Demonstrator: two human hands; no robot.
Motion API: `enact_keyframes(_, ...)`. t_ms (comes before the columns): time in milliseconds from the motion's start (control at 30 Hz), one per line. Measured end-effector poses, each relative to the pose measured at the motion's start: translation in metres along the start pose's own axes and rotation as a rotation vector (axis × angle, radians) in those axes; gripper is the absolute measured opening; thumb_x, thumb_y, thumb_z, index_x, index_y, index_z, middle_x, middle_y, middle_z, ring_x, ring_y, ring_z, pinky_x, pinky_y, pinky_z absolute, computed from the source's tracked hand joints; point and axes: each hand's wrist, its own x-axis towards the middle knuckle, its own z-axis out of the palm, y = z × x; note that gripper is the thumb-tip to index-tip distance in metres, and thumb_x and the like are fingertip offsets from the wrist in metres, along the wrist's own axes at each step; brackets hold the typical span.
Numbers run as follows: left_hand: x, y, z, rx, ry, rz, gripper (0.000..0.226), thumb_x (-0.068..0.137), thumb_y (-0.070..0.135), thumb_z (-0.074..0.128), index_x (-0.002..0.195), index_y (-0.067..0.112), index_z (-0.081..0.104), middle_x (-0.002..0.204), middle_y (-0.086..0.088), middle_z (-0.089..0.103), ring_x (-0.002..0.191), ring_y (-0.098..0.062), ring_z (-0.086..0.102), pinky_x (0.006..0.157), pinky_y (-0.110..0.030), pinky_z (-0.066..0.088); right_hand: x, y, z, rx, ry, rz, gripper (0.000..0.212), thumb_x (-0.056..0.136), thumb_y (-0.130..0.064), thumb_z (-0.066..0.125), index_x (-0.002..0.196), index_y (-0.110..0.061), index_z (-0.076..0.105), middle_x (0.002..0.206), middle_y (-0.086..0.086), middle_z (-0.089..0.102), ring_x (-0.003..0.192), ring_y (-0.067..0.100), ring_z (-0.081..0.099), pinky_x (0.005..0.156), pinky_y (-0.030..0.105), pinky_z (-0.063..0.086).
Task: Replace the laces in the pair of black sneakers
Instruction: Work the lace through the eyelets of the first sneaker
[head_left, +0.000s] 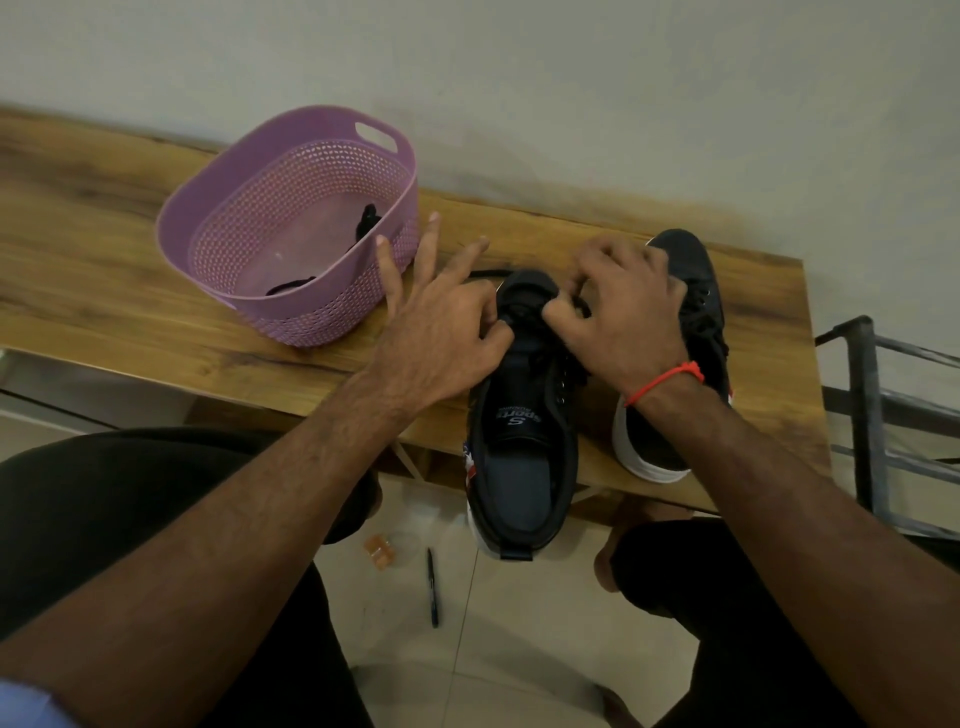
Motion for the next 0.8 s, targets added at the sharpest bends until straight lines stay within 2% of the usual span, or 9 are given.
enact_keyframes(67, 0.0, 0.001, 0.001, 0.003, -0.004, -0.007, 0.015, 0.078, 0.042, 0.049, 0.073, 0.028, 0.053, 0.164, -0.004, 0.032, 0.156, -0.034, -0.006, 0.11, -0.066, -0.022, 0.001, 0.0, -0.001, 0.017, -0.048, 0.03, 0.024, 0.087, -0.046, 0.058, 0.104, -0.029, 0.061, 0.137, -0.003, 0.045, 0.131, 0.029, 0.033, 0.102, 0.05, 0.028)
enact_keyframes(133, 0.0, 0.001, 0.001, 0.004, -0.007, -0.013, 0.015, 0.078, 0.043, 0.048, 0.074, 0.029, 0.053, 0.164, -0.003, 0.032, 0.156, -0.034, -0.007, 0.11, -0.065, -0.023, -0.003, -0.002, 0.004, -0.053, -0.201, -0.024, 0.037, 0.089, -0.052, 0.06, 0.122, -0.036, 0.059, 0.152, -0.002, 0.032, 0.14, 0.031, 0.021, 0.108, 0.055, 0.023)
enact_keyframes(200, 0.0, 0.001, 0.0, 0.002, -0.005, -0.016, 0.015, 0.079, 0.043, 0.049, 0.074, 0.029, 0.053, 0.164, -0.003, 0.032, 0.156, -0.034, -0.007, 0.11, -0.066, -0.022, -0.009, -0.005, 0.012, -0.136, -0.268, -0.124, 0.03, 0.091, -0.048, 0.059, 0.118, -0.034, 0.062, 0.154, -0.004, 0.031, 0.142, 0.033, 0.019, 0.108, 0.056, 0.021)
enact_keyframes(267, 0.001, 0.0, 0.0, -0.006, -0.006, -0.016, 0.014, 0.081, 0.041, 0.053, 0.073, 0.03, 0.053, 0.164, -0.003, 0.032, 0.156, -0.034, -0.007, 0.111, -0.067, -0.021, -0.009, -0.004, 0.012, -0.133, -0.196, -0.148, 0.019, 0.089, -0.039, 0.058, 0.101, -0.026, 0.065, 0.144, -0.006, 0.044, 0.137, 0.031, 0.028, 0.102, 0.052, 0.025)
enact_keyframes(333, 0.001, 0.0, -0.001, -0.009, -0.008, -0.015, 0.015, 0.084, 0.038, 0.059, 0.073, 0.03, 0.053, 0.164, -0.003, 0.031, 0.156, -0.034, -0.008, 0.11, -0.066, -0.023, -0.002, 0.001, 0.005, -0.094, -0.059, -0.07, 0.019, 0.085, -0.035, 0.056, 0.094, -0.021, 0.063, 0.13, -0.005, 0.054, 0.126, 0.029, 0.037, 0.094, 0.044, 0.027)
enact_keyframes(400, 0.0, 0.0, -0.001, -0.01, -0.007, -0.013, 0.016, 0.085, 0.036, 0.06, 0.073, 0.03, 0.052, 0.165, -0.003, 0.03, 0.156, -0.034, -0.008, 0.108, -0.064, -0.025, 0.005, 0.006, -0.001, -0.047, -0.023, 0.004, 0.018, 0.088, -0.035, 0.057, 0.096, -0.02, 0.064, 0.129, -0.005, 0.054, 0.125, 0.027, 0.037, 0.092, 0.04, 0.025)
enact_keyframes(567, -0.001, 0.001, -0.002, -0.002, -0.004, -0.015, 0.013, 0.085, 0.036, 0.058, 0.076, 0.028, 0.055, 0.164, -0.002, 0.031, 0.156, -0.033, -0.008, 0.109, -0.062, -0.025, -0.009, -0.004, 0.015, -0.163, -0.339, -0.116, 0.024, 0.093, -0.047, 0.056, 0.111, -0.033, 0.066, 0.151, -0.009, 0.037, 0.139, 0.03, 0.023, 0.106, 0.055, 0.024)
enact_keyframes(700, -0.001, 0.001, -0.003, -0.006, -0.008, -0.013, 0.015, 0.086, 0.035, 0.061, 0.074, 0.029, 0.053, 0.165, -0.003, 0.031, 0.156, -0.033, -0.008, 0.109, -0.064, -0.025, -0.003, -0.004, 0.004, -0.082, -0.112, -0.068, 0.016, 0.085, -0.04, 0.06, 0.09, -0.025, 0.065, 0.13, -0.008, 0.054, 0.128, 0.028, 0.035, 0.099, 0.047, 0.028)
enact_keyframes(800, -0.001, 0.002, -0.003, -0.002, -0.008, -0.008, 0.016, 0.086, 0.035, 0.061, 0.074, 0.029, 0.053, 0.164, -0.003, 0.031, 0.156, -0.034, -0.008, 0.109, -0.064, -0.025, 0.002, 0.001, -0.002, 0.016, -0.046, 0.032, 0.017, 0.084, -0.038, 0.059, 0.093, -0.024, 0.062, 0.128, -0.006, 0.055, 0.127, 0.029, 0.036, 0.097, 0.044, 0.026)
